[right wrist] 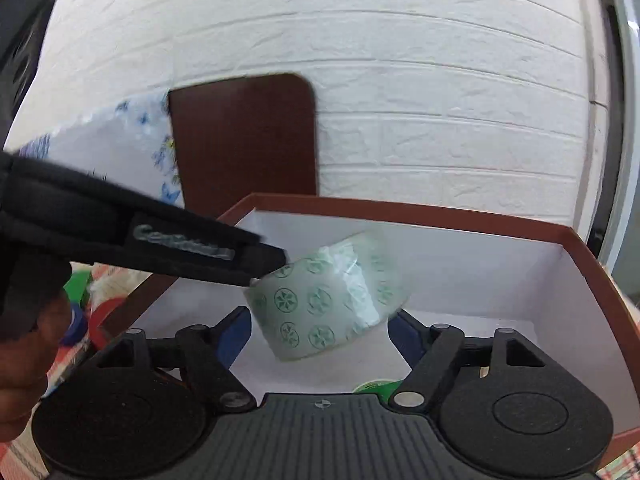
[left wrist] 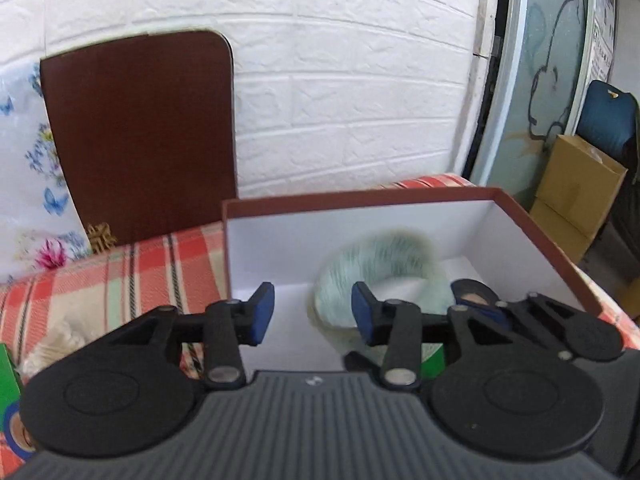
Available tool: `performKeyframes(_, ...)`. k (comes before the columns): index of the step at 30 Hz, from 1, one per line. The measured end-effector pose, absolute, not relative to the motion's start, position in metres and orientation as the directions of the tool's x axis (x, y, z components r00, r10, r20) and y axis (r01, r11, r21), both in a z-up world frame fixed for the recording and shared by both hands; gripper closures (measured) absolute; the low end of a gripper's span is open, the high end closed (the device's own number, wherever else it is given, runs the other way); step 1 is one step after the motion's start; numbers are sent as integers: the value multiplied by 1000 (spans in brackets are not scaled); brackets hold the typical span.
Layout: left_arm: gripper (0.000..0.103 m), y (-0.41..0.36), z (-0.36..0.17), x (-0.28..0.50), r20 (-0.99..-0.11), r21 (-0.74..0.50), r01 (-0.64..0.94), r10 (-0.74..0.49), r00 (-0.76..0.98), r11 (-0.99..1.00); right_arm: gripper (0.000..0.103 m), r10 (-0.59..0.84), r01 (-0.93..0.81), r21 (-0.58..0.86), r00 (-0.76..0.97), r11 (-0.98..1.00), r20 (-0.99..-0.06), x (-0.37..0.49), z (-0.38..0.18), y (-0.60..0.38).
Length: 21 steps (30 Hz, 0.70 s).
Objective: Organize objects
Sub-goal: 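Carry the clear tape roll over the brown box and release it inside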
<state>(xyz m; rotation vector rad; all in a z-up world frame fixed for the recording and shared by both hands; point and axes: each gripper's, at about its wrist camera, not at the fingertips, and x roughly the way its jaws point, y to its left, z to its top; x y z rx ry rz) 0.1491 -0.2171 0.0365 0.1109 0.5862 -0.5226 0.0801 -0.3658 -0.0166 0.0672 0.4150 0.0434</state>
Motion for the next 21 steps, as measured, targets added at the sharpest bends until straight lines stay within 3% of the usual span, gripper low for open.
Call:
performKeyframes(3,54,-203,43,155,-481,-70,470,-442,757,880,27,18,-4,42,939,999,-344,72,-19,-382)
performKeyframes(5,45,-195,45,165,-457,-77,414,-401,794,907,27,-5,16,34,952,999,-306,67,-20,-392)
performKeyframes(9,45,-188,39,184,-436,-125,338,-358,826,933,25,-48,74,105,973,992,-225,68,-15,-429)
performKeyframes(13,41,-205,28,199,-413,-32,305,-290,863,952,26,-74,89,66,976,994,-205,77,-16,-442)
performKeyframes(15,40,-209,20,209,-435,-33,292,-277,857,956,26,-110,123,49,971,991,-214,84,-18,-451)
performKeyframes(19,40,-224,-8,221,-560,-156,293,-328,761,943,25,-181,197,45,955,979,-236,89,-21,-474)
performKeyframes(21,40,-227,-10,212,-545,-159,297,-335,769,941,25,-179,203,82,955,976,-235,87,-16,-479)
